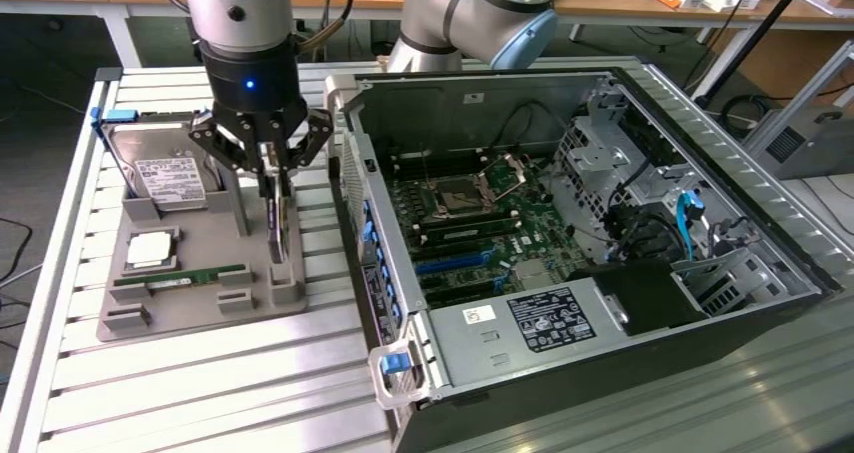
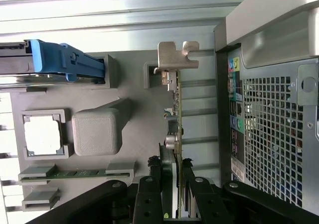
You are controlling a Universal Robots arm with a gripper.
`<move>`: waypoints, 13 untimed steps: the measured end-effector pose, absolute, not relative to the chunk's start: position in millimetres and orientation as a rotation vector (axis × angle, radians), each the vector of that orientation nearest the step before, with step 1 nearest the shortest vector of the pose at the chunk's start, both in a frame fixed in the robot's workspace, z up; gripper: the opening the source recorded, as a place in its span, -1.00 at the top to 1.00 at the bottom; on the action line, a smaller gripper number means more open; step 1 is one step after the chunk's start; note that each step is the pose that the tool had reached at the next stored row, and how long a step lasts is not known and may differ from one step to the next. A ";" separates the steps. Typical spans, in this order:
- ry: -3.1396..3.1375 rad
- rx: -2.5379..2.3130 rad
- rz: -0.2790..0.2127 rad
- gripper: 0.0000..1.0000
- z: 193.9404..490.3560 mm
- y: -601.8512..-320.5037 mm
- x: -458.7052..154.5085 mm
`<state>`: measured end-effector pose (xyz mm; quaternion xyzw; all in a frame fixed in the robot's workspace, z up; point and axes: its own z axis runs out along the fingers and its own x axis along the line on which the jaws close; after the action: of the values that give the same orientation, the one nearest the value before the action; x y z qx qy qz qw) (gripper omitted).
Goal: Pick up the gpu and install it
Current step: 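Pick up the gpu and move the gpu toward the slot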
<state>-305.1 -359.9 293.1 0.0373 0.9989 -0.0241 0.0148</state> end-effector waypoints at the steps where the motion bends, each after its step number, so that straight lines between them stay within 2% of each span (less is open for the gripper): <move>1: 3.109 0.116 -0.075 0.47 293.5 -359.9 -305.0; 13: 3.109 0.116 -0.075 0.47 297.5 -359.9 -305.0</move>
<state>-305.0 -359.9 297.5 0.0373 0.9989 -0.0240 0.0148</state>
